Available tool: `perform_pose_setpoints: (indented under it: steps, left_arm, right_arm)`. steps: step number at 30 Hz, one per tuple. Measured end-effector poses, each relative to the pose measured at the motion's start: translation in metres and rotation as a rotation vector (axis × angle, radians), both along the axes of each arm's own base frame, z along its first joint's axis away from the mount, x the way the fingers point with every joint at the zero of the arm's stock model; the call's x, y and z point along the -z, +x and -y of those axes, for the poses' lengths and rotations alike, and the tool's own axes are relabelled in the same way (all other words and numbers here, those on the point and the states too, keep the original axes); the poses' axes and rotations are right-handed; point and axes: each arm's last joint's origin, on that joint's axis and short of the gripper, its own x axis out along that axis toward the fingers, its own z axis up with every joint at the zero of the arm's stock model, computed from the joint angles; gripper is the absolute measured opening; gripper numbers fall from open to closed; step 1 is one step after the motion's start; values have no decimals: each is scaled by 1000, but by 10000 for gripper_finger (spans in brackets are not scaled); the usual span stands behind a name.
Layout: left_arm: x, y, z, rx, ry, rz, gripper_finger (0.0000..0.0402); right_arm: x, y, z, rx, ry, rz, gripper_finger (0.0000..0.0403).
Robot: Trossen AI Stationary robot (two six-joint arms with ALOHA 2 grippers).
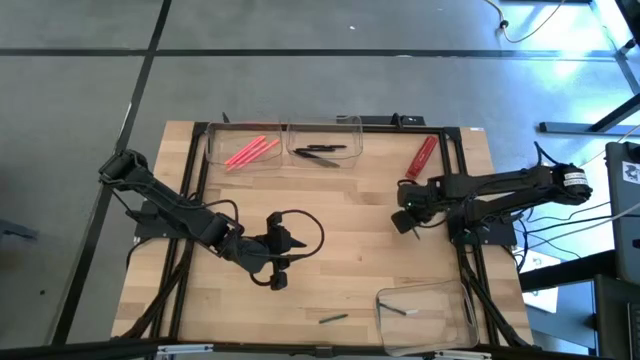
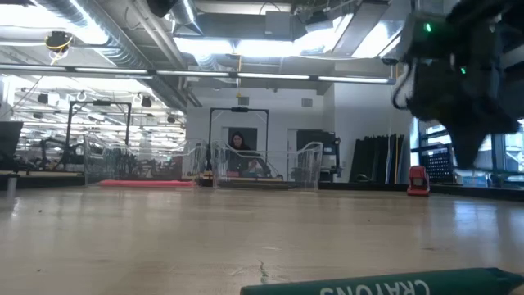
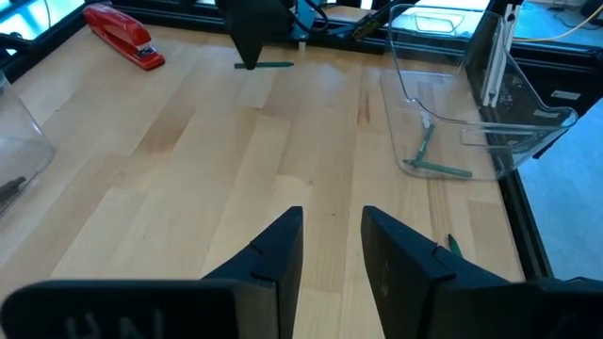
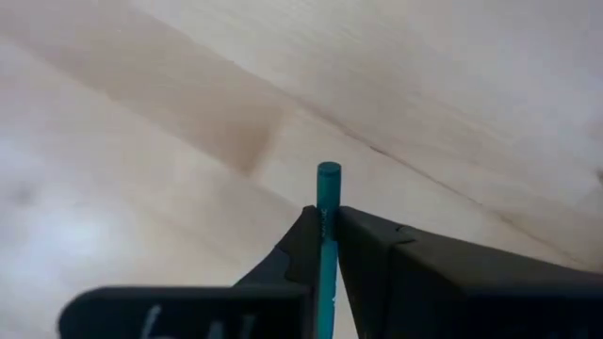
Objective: Sort crayons/erasers/pens/pencils in bins
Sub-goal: Put the green crayon into the bottom transparent bin
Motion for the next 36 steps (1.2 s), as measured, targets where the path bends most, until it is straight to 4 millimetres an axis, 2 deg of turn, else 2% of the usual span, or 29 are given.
perform_pose_setpoints:
  steps: [4,8,13,18,22,26,32,36]
  left_arm:
    - [0,0,0,0,0,0,105]
    - [0,0,0,0,0,0,103]
    - [0,0,0,0,1,-2,104]
    - [0,0,0,0,2,-3,104]
    - [0,0,0,0,2,-3,102]
    - [0,0,0,24,33,-9,105]
    - [1,0,1,77,46,-24,105]
    - [1,0,2,108,71,-30,105]
  right_arm:
    - [-27,12,-7,-119,-22,68,27]
    - [-60,21,-24,-241,-43,144,32]
    - [-99,26,-57,-396,-86,273,32]
    - [-125,17,-95,-554,-36,374,27]
    - [-131,6,-127,-670,29,447,31]
    - [-127,-4,-159,-742,98,456,33]
    - [-103,-5,-201,-851,109,396,34]
    - [-78,5,-216,-866,66,301,34]
